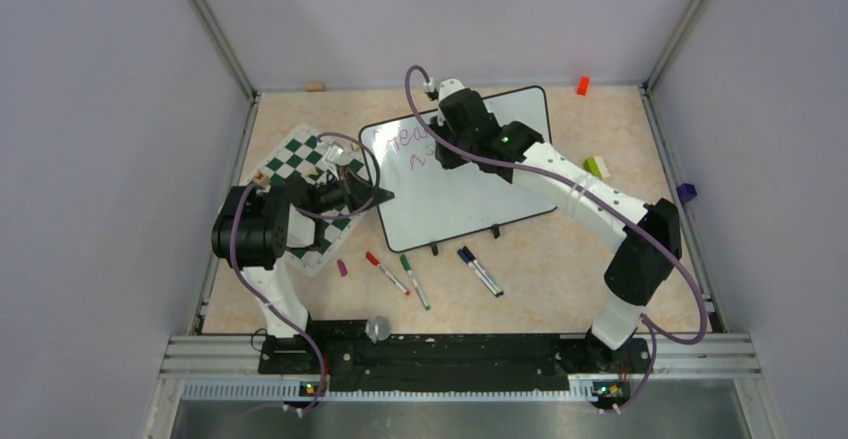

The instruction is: Write a sentence on the whiteboard

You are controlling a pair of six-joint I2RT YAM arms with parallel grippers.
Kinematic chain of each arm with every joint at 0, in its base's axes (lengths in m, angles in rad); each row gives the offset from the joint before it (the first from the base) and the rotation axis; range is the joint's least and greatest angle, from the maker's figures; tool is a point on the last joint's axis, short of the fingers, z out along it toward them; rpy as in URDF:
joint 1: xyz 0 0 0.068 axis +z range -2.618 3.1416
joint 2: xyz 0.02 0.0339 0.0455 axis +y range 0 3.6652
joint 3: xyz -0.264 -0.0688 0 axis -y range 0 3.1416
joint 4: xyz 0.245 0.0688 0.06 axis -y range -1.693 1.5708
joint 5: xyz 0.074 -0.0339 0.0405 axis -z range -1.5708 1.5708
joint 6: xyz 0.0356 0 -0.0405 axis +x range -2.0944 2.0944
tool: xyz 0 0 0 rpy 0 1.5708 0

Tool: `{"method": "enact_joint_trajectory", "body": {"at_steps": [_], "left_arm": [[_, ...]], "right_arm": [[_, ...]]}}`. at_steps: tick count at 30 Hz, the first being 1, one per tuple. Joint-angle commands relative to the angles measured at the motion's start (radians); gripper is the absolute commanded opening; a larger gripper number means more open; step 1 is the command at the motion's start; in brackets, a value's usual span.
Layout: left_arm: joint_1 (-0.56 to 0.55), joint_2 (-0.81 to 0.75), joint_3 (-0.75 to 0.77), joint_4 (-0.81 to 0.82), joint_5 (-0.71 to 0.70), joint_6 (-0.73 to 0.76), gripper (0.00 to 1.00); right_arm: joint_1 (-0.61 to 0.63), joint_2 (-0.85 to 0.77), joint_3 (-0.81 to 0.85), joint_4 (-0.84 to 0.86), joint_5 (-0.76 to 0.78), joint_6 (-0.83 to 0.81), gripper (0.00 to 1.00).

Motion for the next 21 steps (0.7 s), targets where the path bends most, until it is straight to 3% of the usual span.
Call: {"method": "enact_joint_trajectory", "body": {"at_steps": [1, 13, 21], "left_arm": [[-0.006, -0.003, -0.016, 0.087, 0.093, 0.078, 0.00], [-0.006, -0.001, -0.013, 0.087, 0.094, 0.075, 0.00], [-0.006, -0.002, -0.015, 0.087, 0.096, 0.076, 0.00]], "right_arm": [[-0.013, 0.015, 0.018, 0.018, -0.032, -0.009, 0.00], [-0.013, -0.051, -0.106, 0.012, -0.033, 0.005, 0.00], [-0.020, -0.060, -0.069, -0.016, 0.050, 0.003, 0.00]]}}
